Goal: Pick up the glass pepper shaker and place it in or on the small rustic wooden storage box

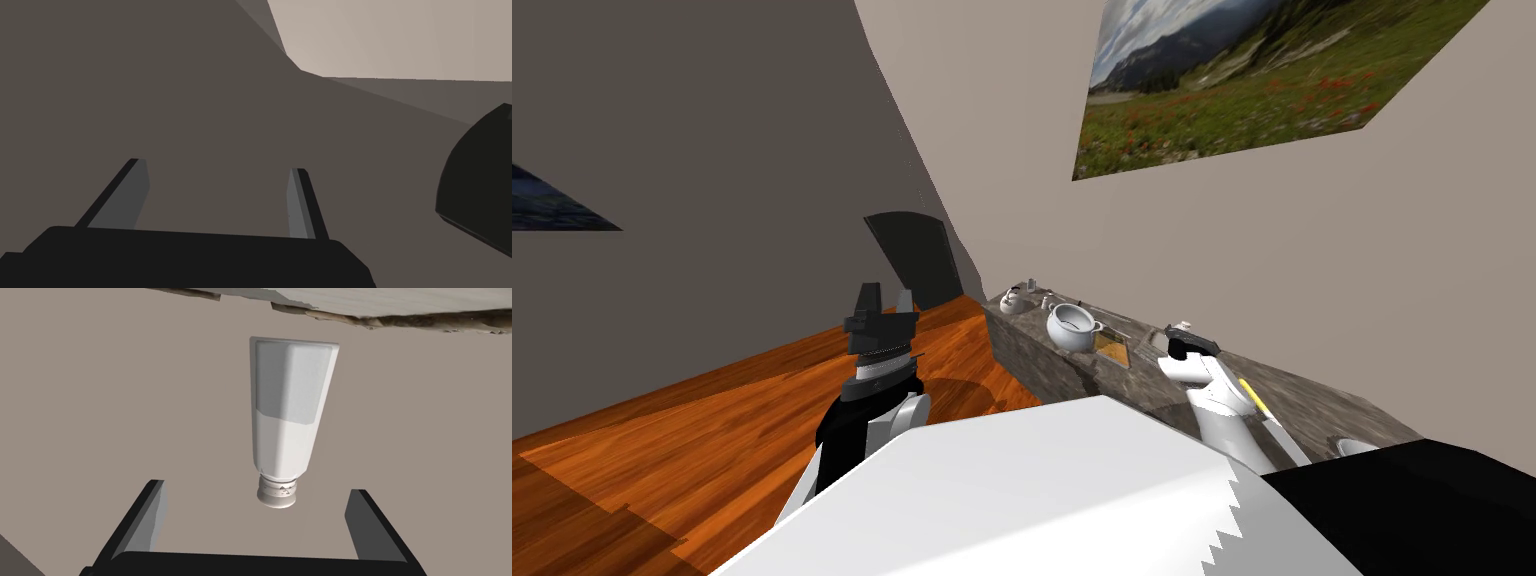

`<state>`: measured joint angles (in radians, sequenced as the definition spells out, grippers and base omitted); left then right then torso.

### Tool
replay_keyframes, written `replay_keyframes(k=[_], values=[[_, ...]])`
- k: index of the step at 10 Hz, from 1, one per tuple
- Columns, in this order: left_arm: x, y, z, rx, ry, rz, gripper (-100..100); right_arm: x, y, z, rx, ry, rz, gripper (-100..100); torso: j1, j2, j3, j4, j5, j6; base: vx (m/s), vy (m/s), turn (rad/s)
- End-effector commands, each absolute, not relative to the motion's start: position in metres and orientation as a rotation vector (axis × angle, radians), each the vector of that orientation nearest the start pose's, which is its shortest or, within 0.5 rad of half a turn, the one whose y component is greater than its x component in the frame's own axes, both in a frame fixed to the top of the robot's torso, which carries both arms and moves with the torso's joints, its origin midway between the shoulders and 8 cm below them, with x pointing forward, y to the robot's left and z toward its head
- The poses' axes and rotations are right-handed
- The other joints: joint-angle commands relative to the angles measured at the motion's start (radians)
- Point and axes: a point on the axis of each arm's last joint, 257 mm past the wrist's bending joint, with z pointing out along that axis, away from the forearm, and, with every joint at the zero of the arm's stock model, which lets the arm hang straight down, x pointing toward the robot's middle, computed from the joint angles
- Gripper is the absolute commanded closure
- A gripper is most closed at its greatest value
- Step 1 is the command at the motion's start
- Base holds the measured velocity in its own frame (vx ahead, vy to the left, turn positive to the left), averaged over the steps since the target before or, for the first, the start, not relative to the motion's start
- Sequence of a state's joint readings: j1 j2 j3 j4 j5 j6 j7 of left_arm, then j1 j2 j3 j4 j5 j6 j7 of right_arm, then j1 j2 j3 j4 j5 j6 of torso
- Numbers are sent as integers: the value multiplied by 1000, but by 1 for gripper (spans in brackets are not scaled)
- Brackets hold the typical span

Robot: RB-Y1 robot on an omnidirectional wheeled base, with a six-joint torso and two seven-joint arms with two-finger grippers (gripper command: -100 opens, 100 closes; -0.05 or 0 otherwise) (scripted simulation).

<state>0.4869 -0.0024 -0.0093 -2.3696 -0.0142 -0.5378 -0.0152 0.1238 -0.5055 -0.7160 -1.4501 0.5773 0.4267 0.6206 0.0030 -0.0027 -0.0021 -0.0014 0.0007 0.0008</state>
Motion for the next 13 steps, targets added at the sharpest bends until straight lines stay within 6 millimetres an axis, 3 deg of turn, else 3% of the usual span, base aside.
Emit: replay_keyframes(k=[1, 6, 7, 8, 13], values=[[318, 268, 74, -533, 523, -1322, 0, 291, -787, -165, 859, 1522, -888, -100, 0, 0, 0, 0, 0, 0, -76, -1, 72], [318, 268, 74, -533, 523, -1322, 0, 295, -801, -132, 894, 1507, -908, -100, 1, 2, 1, 1, 0, 0, -86, 10, 77], [318, 268, 74, -533, 523, -1322, 0, 295, -798, -135, 889, 1508, -905, -100, 0, 2, 1, 0, 0, 0, -31, 2, 6], [318, 268, 74, -533, 523, -1322, 0, 295, -799, -135, 891, 1509, -907, 0, 0, -1, 0, 0, 0, 1, -6, 1, -3], [318, 268, 74, -533, 523, -1322, 0, 295, -799, -135, 891, 1509, -907, 0, 0, -4, -2, -1, 0, 0, 0, 0, 0]])
